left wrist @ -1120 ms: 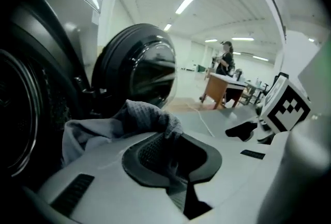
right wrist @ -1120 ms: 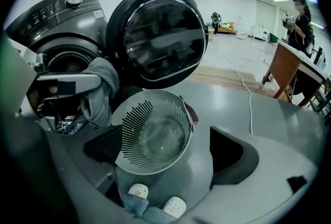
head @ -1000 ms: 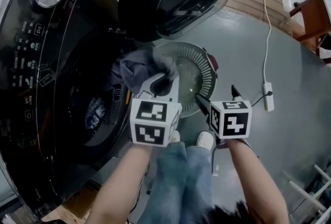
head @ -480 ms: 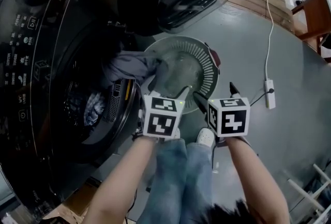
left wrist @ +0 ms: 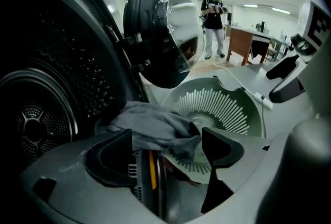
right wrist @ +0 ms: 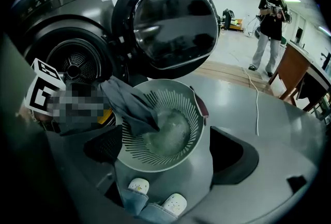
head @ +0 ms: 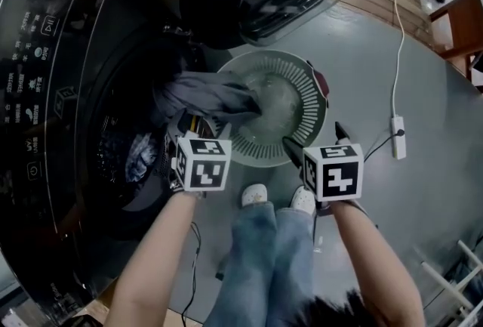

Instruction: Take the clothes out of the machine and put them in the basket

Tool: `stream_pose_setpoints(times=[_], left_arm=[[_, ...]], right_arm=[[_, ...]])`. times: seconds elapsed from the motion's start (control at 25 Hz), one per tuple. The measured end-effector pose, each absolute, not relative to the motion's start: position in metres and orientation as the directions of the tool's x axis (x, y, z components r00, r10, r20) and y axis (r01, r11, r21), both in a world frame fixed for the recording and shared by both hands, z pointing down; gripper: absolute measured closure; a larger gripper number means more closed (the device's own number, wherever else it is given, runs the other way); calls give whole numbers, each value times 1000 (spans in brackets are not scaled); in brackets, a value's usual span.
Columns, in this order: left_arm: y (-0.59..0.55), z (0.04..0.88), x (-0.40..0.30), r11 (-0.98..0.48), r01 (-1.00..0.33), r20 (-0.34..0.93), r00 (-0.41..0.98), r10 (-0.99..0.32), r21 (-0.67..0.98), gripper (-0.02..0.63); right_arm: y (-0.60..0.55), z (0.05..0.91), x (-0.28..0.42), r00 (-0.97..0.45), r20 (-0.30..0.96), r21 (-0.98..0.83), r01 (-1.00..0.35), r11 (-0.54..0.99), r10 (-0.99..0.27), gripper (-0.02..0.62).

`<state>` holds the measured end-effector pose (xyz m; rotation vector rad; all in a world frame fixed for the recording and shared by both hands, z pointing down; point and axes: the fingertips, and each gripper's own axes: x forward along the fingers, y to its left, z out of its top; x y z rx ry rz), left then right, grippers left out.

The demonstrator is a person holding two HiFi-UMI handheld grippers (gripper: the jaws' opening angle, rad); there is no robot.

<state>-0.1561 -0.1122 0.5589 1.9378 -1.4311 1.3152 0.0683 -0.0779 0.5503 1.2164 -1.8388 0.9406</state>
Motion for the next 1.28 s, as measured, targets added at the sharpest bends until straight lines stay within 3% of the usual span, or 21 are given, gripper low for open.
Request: stream_pose_setpoints(times=[0.4,1.04,1.28], left_arm=[[-141,578,-237,-522,-665,818,-248,-520,-534,209],[-164,621,-274,-610,-649,883,-241,-403,-455,169],[-165,615,-273,-559,-712,891,-221,-396,-425,344]], right_arm=[[-76,559,35,-323,865,-194,-921,338,-384,69],[-77,575,7,-347,867,-199,-899,390,-357,69],[-75,584,6,-347,870,-214,-906,365,-351,69]])
